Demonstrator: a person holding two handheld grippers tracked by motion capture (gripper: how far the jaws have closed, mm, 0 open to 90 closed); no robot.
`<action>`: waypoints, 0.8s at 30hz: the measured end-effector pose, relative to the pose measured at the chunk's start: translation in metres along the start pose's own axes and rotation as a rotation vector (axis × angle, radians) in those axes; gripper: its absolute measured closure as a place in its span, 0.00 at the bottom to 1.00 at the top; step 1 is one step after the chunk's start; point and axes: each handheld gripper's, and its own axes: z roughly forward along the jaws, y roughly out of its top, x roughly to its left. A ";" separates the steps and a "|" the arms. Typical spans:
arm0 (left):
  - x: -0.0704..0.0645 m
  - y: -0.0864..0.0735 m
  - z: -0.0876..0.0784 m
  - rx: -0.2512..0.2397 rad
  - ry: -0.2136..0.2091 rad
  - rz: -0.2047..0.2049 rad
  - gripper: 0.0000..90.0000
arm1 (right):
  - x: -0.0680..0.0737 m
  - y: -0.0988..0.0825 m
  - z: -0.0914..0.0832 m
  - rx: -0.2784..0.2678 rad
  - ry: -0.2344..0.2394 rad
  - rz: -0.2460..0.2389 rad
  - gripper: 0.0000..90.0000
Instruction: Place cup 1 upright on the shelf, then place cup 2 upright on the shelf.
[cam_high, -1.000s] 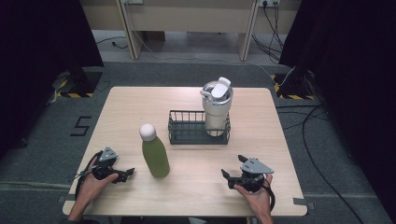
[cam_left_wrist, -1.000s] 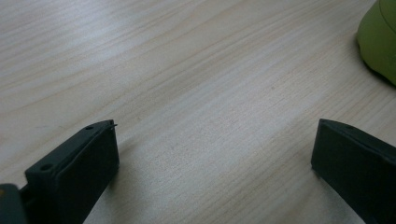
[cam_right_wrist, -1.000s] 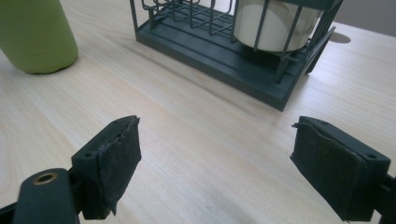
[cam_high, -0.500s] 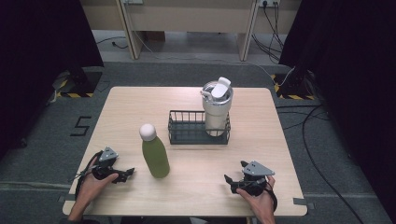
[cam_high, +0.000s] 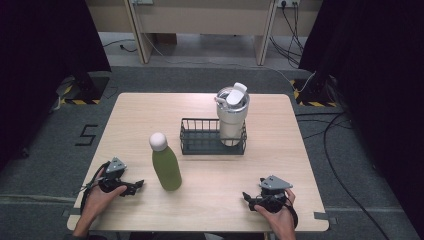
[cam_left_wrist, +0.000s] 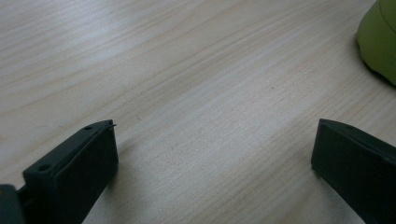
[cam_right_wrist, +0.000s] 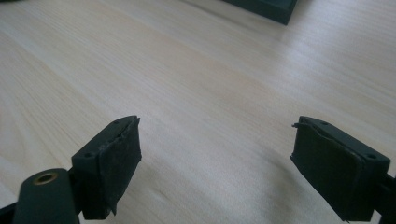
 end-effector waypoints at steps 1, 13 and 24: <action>0.000 0.000 0.000 0.000 0.000 0.000 0.00 | 0.001 0.000 0.000 0.021 -0.010 -0.006 0.17; 0.000 0.000 0.000 0.000 0.000 0.000 0.00 | 0.000 -0.001 0.004 0.082 -0.029 0.021 0.09; 0.000 0.000 0.000 -0.001 -0.001 -0.001 0.00 | 0.000 -0.001 0.005 0.099 -0.028 0.036 0.04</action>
